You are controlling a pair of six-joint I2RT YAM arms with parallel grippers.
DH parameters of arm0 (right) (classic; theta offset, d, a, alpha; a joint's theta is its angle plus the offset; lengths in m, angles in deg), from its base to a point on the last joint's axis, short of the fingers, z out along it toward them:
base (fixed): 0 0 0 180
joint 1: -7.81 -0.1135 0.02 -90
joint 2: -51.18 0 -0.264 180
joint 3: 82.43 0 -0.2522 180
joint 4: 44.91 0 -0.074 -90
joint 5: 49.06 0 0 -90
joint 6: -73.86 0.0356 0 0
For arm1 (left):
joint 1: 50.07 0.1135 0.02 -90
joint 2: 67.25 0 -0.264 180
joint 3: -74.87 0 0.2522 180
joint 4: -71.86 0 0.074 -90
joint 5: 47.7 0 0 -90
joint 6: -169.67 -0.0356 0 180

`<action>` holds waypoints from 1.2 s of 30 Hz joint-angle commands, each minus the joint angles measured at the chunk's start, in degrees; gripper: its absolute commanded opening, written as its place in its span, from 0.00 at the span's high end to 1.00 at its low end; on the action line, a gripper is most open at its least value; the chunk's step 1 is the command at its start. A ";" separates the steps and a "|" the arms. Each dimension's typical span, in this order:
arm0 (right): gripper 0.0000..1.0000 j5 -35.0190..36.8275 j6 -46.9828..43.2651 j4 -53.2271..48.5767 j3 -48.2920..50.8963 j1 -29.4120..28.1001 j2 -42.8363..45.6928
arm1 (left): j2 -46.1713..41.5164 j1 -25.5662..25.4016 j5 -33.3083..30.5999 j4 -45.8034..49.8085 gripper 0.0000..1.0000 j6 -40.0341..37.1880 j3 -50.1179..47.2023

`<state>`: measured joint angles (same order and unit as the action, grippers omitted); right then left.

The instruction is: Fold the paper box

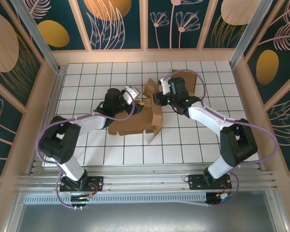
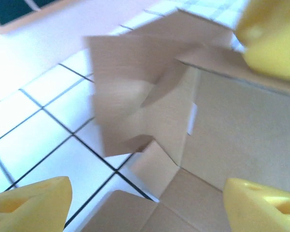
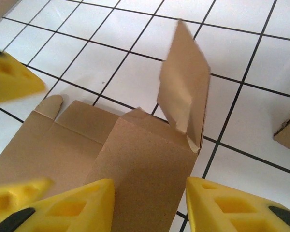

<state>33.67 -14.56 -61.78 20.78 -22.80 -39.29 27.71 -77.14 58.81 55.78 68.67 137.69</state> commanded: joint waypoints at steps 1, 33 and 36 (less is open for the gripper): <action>0.56 2.61 -1.41 -2.48 -1.82 -1.74 0.11 | -4.59 4.07 -0.26 -4.98 0.18 19.51 -0.70; 0.53 0.11 -2.45 -1.78 3.37 -2.81 2.65 | 33.27 9.93 43.34 44.08 0.20 -39.88 49.09; 0.53 -2.39 -1.42 -0.22 4.27 -1.18 3.22 | 38.40 9.70 45.28 45.25 0.18 -39.71 55.29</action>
<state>34.39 -16.81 -61.85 23.25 -25.08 -37.48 62.50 -67.28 96.23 97.92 33.09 188.59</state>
